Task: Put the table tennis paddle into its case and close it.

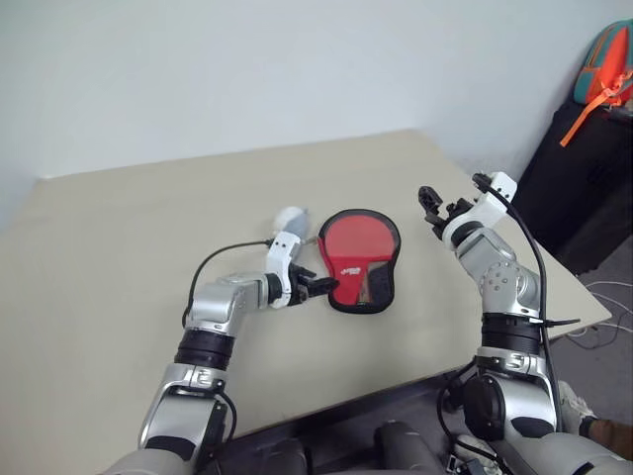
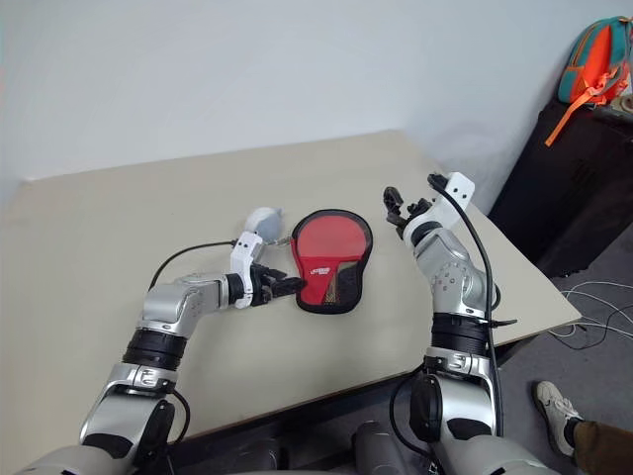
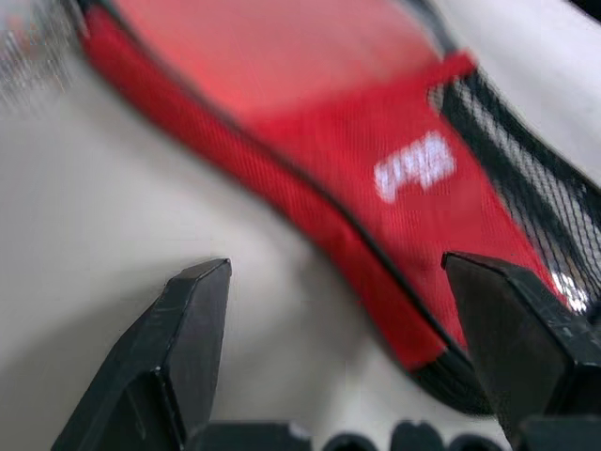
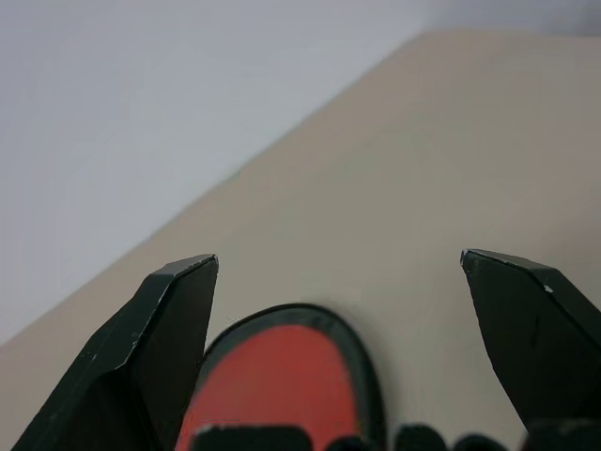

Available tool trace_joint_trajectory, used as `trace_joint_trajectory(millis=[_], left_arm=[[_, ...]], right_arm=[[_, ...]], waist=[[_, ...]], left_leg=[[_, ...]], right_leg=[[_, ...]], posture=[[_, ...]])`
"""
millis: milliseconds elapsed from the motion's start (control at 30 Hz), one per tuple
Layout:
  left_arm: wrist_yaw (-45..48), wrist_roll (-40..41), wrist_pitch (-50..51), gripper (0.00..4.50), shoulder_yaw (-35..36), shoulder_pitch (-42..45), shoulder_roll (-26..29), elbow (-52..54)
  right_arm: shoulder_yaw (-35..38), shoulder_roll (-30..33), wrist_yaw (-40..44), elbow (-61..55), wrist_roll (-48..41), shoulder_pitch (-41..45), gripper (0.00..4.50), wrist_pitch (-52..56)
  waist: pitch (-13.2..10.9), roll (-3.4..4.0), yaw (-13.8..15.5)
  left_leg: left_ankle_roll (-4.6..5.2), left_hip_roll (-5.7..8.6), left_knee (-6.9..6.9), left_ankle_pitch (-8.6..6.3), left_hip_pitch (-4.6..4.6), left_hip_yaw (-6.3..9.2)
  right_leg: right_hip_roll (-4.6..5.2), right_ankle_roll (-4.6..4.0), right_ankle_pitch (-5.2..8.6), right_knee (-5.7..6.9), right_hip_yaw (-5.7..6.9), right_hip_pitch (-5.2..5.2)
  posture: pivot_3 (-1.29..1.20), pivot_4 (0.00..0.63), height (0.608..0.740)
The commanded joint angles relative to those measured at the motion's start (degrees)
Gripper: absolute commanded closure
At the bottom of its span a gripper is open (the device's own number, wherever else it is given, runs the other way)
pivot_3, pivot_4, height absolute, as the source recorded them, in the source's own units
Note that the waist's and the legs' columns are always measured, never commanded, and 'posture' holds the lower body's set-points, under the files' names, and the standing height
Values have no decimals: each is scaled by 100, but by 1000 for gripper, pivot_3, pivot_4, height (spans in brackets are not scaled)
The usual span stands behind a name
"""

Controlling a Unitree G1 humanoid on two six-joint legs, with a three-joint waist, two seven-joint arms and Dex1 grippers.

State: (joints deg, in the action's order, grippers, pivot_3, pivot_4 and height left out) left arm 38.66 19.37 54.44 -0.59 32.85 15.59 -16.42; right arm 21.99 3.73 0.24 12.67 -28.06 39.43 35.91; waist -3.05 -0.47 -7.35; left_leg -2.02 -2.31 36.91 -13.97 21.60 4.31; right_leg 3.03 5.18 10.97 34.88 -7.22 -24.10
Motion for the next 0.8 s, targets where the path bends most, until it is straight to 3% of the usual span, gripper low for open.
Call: trace_joint_trajectory(millis=[33, 400, 500, 733, 800], left_arm=[[-113, 393, 621, 686, 149, 182, -247, 196], [-315, 850, 1522, 686, 243, 116, -701, 460], [-490, 854, 1554, 1259, 437, 98, -752, 371], [-753, 1059, 1879, 3689, 811, 118, -833, 248], [-853, 1287, 2165, 4297, 1197, 155, -937, 195]], right_arm=[[-17, 24, -32, -86, -61, 219, 20, -141], [36, 33, -163, -159, -75, 88, 20, -108], [70, 61, -222, -114, -50, 68, 0, -127], [33, 58, -312, -120, 12, 32, 0, -146], [15, 60, -340, -128, 43, 16, 0, -174]], waist=[[1, 2, 2], [2, 5, 2], [2, 6, 2], [2, 6, 2], [2, 6, 2]], left_leg=[[0, 0, 0, 0, -1, 1], [0, 1, 0, 0, -1, 5], [0, 1, 0, 0, -3, 6], [0, 1, 1, 0, -2, 8], [0, 1, 1, 0, -1, 8]], right_leg=[[-1, 0, 0, 0, 0, 2], [-2, 0, 0, -5, 0, 8], [-2, -1, 1, -5, 1, 9], [-4, -1, 1, -5, 0, 9], [-4, -1, 1, -7, 0, 9]], posture=[[0, 0, 740], [0, 0, 740], [0, 0, 740], [0, 0, 740], [0, 0, 740]])
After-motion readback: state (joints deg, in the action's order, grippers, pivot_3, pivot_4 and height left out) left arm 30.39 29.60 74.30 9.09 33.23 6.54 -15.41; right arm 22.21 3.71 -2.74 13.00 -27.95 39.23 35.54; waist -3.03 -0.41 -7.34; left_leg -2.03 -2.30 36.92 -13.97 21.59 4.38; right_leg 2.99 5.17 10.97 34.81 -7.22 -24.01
